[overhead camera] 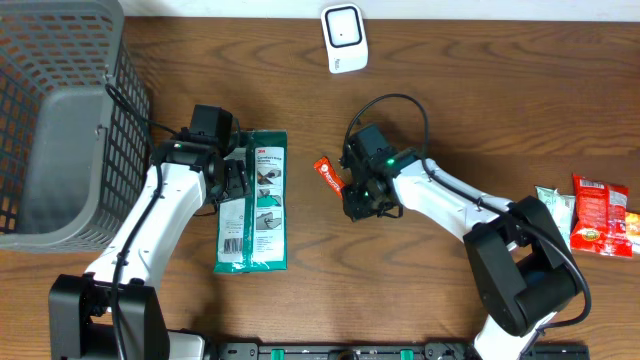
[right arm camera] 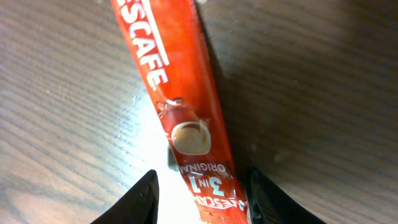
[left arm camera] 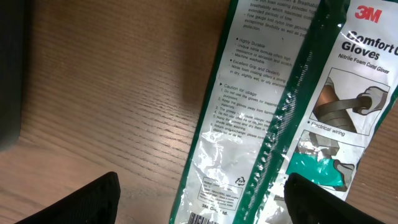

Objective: Scan the item barcode
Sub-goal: 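Grasp the Nescafe sachet end with the right gripper and lift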

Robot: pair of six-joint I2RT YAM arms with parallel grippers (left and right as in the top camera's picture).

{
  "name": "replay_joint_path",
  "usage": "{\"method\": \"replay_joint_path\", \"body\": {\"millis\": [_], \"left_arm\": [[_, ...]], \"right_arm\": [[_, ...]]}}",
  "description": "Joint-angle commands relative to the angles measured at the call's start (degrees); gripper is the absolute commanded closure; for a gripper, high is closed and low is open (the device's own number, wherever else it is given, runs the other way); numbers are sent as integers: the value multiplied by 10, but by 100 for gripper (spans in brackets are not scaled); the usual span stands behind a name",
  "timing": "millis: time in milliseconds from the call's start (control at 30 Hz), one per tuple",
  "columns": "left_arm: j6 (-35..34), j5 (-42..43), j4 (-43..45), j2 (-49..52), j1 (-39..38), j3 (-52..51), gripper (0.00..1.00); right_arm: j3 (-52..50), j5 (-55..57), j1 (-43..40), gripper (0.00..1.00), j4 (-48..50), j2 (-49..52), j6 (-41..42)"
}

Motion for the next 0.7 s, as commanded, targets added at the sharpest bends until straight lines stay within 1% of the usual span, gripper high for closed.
{"method": "replay_joint_path", "body": {"millis": [0,233,300,400,600,667], "left_arm": [[3,-3,0,-4,3,8,15],[3,-3,0,-4,3,9,15],[3,-3,0,-4,3,9,15],[3,-3,0,-4,3,8,15],[3,-3,0,-4,3,9,15],[3,-3,0,-4,3,8,15]], "right_arm": [[-5,31,12,61,-3,-15,-21],[-5,34,11,62,-3,-15,-28],[-3,32,9,60,-11,-18,-44],[16,28,1,58,-28,-31,-44],[43,21,-4,46,-45,-63,-56],[43,21,-4,45,-48,-64,-57]]}}
